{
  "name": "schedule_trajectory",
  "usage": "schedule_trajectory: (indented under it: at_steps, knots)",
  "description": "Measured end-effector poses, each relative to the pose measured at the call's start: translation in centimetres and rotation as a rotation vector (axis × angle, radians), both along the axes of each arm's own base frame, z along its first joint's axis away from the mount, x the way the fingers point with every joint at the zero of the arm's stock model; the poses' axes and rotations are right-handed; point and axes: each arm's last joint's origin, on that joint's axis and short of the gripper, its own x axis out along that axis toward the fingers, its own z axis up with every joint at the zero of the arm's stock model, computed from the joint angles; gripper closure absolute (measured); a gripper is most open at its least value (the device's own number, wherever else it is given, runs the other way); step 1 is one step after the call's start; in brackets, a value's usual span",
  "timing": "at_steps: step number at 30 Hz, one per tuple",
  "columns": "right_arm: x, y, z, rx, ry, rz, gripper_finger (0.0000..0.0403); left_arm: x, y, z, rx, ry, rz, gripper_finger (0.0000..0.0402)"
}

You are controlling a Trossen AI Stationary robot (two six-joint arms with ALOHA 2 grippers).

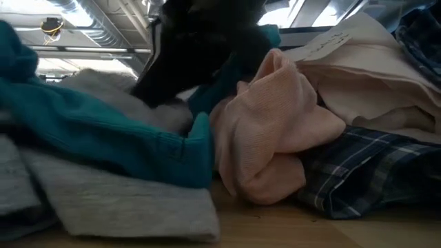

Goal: Sort clothes
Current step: Put the gray shorts into the blue laundry organizer

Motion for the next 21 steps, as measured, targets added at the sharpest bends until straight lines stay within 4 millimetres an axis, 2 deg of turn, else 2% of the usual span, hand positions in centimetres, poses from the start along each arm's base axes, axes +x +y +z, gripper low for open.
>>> schedule_trajectory:
  at_steps: [4, 8, 13, 21]
  knots:
    - [-1.5, 0.4, 3.1, -0.083, -0.038, -0.010, 0.0362, 0.0, 0.0, 0.0, 0.000, 0.000, 0.000, 0.0254]
    - [-3.2, 0.5, 6.5, -0.151, -0.074, -0.024, 0.0377, 0.0, 0.0, 0.0, 0.000, 0.000, 0.000, 0.0254]
    - [-5.0, -0.4, 10.2, -0.216, -0.125, -0.062, 0.0392, 0.0, 0.0, 0.0, 0.000, -0.001, 0.000, 0.0254]
    - [-7.9, -2.3, 15.0, -0.374, -0.212, -0.190, 0.0371, 0.0, 0.0, 0.0, 0.001, 0.001, 0.000, 0.0254]
